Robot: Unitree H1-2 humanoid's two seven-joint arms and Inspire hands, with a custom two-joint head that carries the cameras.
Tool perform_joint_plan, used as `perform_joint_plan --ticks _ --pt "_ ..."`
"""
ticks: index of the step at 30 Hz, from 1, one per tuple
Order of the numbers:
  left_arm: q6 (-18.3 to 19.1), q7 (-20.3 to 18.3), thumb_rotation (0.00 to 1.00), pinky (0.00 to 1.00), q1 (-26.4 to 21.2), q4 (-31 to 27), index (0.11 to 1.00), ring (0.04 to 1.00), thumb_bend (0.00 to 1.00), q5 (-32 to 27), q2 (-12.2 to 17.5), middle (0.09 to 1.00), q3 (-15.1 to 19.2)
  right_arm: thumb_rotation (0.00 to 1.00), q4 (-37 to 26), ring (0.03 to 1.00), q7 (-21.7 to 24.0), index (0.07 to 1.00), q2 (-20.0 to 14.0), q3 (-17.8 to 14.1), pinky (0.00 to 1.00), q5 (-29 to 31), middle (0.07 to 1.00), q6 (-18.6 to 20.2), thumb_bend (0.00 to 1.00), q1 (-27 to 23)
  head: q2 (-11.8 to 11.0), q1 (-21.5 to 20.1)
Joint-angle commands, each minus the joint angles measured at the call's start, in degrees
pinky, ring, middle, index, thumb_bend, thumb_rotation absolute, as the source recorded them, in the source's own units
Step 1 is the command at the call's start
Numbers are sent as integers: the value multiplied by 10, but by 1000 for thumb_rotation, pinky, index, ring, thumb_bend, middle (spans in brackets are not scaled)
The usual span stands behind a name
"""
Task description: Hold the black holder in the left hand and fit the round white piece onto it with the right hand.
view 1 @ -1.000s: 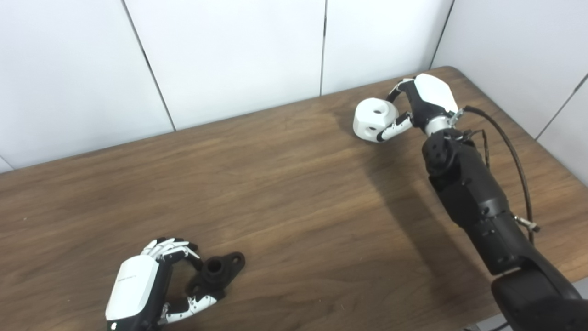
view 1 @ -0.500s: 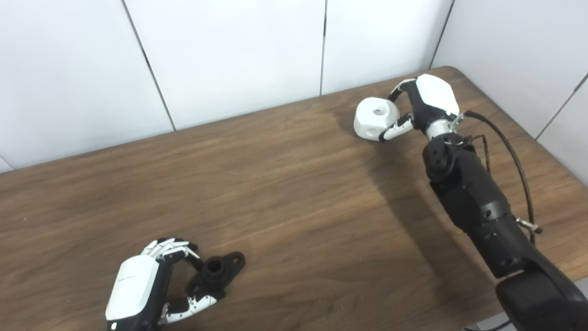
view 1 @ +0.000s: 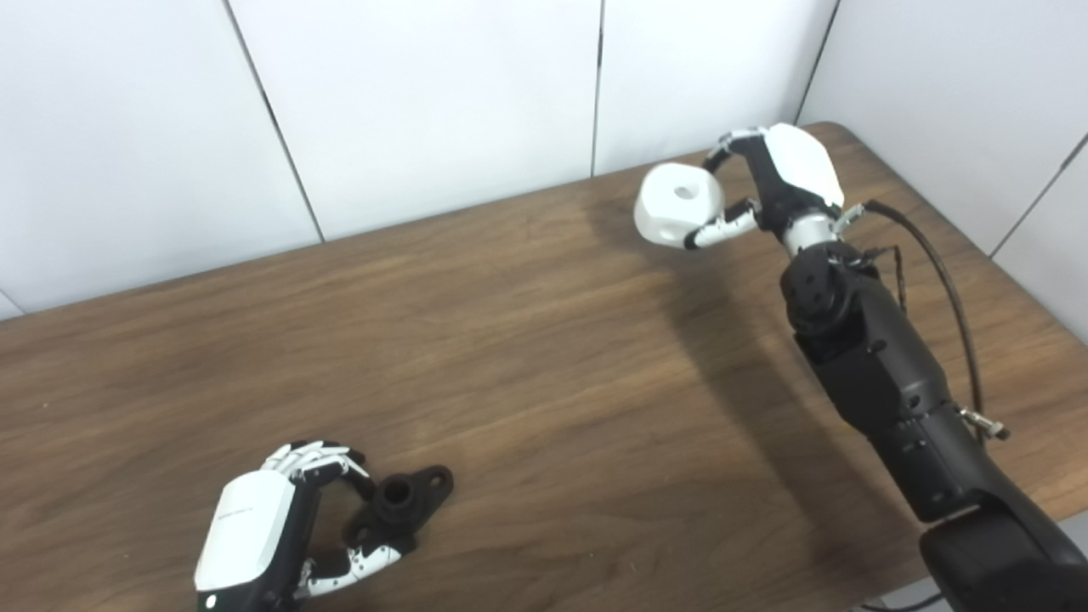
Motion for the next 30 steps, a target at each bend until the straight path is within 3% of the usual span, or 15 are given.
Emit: perform_joint_plan --ticks 1,9,19,25,30 --pt "3 -7 44 887 2 -8 484 797 520 8 2 717 -1 135 -40 910 14 486 -11 3 1000 -6 814 3 520 -15 1 3" --pt "8 -11 44 876 2 -12 484 795 520 20 -6 716 -6 136 -142 896 102 484 -4 24 983 -27 805 24 524 -14 6 31" --pt "5 3 45 877 2 1 484 793 521 40 -21 721 -19 139 -265 891 302 484 23 24 952 -93 794 25 525 -21 15 100" --pt "16 6 47 909 1 9 485 809 521 54 -35 735 -30 141 -316 871 375 482 31 40 893 -109 783 24 525 -21 19 137" --pt "20 13 47 927 -1 15 485 817 521 64 -42 738 -40 141 -348 886 420 483 45 42 952 -106 799 24 525 -13 21 152"
